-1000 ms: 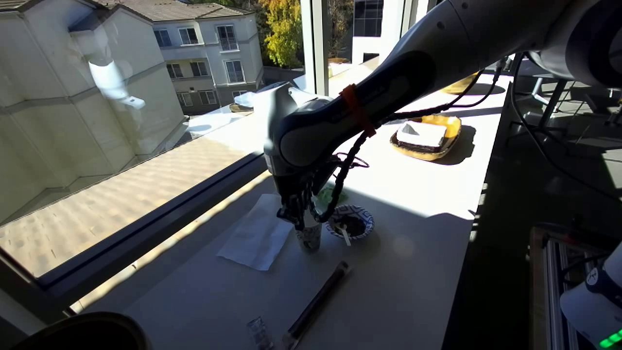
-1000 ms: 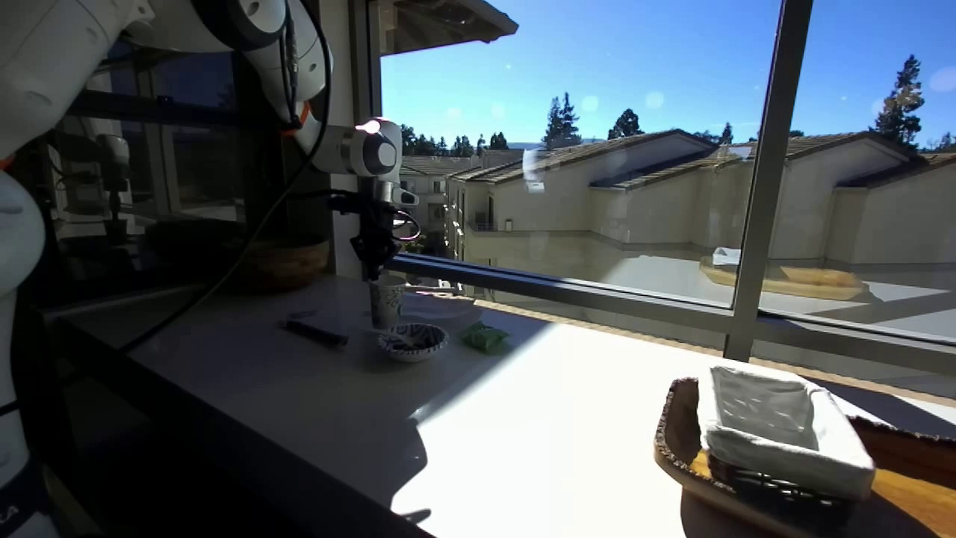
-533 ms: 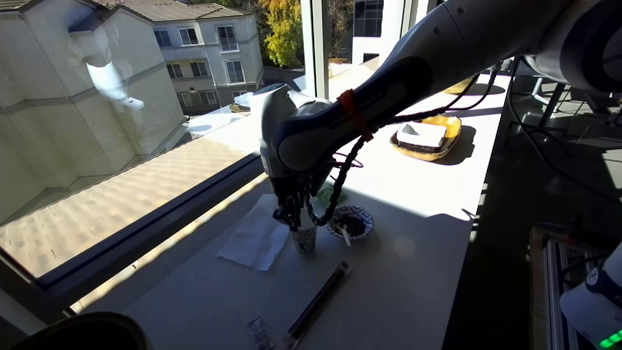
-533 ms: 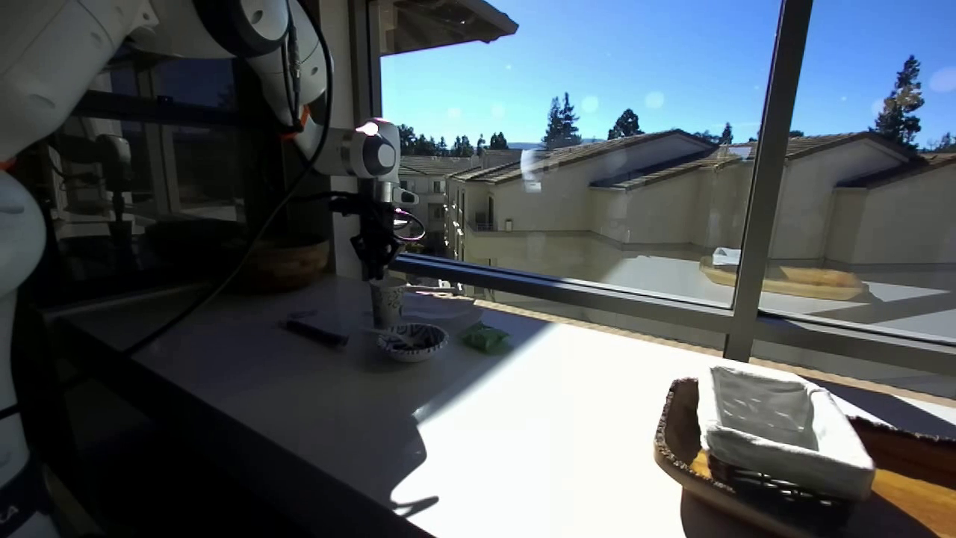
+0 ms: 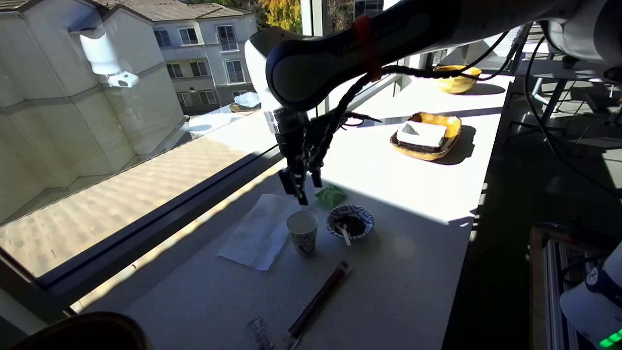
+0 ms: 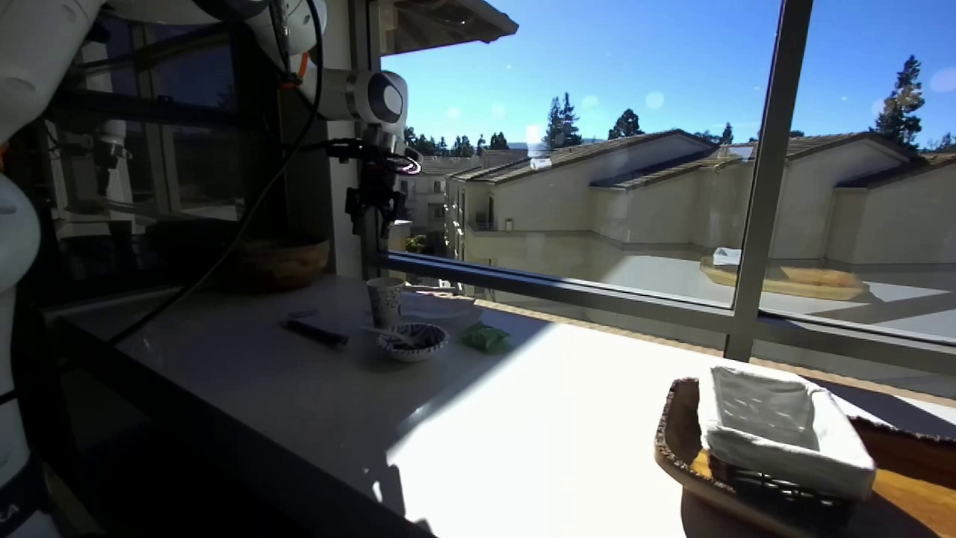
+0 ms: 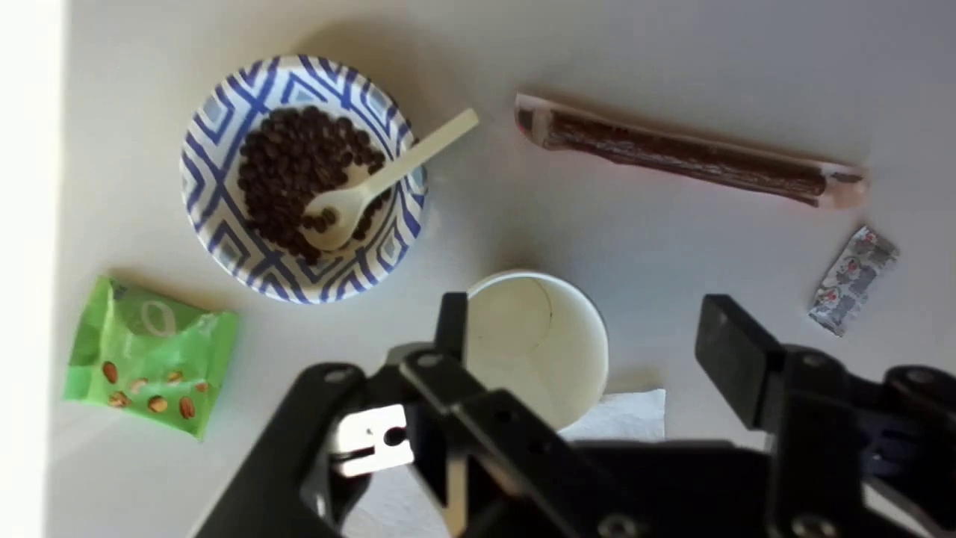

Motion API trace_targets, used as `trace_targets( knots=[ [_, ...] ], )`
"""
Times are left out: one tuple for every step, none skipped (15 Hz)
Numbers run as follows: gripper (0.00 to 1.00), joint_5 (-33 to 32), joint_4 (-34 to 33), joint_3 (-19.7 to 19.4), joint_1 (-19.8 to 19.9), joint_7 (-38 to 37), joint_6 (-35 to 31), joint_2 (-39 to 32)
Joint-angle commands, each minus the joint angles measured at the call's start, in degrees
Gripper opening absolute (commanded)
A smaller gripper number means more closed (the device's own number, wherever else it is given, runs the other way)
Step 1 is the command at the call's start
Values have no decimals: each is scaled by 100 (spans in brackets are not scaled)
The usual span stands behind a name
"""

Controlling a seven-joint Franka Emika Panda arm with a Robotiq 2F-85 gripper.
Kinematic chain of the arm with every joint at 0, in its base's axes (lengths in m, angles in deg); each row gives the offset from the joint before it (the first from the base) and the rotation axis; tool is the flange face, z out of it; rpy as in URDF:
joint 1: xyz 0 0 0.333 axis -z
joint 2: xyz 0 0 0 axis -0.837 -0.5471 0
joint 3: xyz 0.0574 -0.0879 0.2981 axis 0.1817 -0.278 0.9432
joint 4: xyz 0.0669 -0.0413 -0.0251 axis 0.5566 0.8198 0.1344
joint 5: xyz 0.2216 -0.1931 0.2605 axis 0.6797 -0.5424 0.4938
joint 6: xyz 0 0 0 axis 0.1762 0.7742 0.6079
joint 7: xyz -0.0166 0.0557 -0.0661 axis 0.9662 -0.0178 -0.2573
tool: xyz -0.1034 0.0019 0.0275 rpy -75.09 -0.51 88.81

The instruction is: Pour the contents from the cup into the bowl

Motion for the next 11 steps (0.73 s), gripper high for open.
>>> trace_targets(
  knots=[
    [100,160,175,-98,178,-448,983,710],
    [100,114,233,-132,218,-519,1190,898],
    [100,-45,349,-182,230,-611,1305,1127],
    [100,-327,452,-246,218,-702,1281,1328],
    [100,-507,562,-264,244,-654,1306,1540],
    [100,-650,686,-268,292,-505,1240,1732],
    [100,-792,916,-261,385,-133,775,1944],
    [100,-544,262,-204,365,-422,1231,1422],
    [100,-628,381,-205,408,-306,1114,1587],
    [100,-662,483,-205,442,-244,1057,1710],
    [100,-677,561,-204,460,-209,1022,1782]
  ],
)
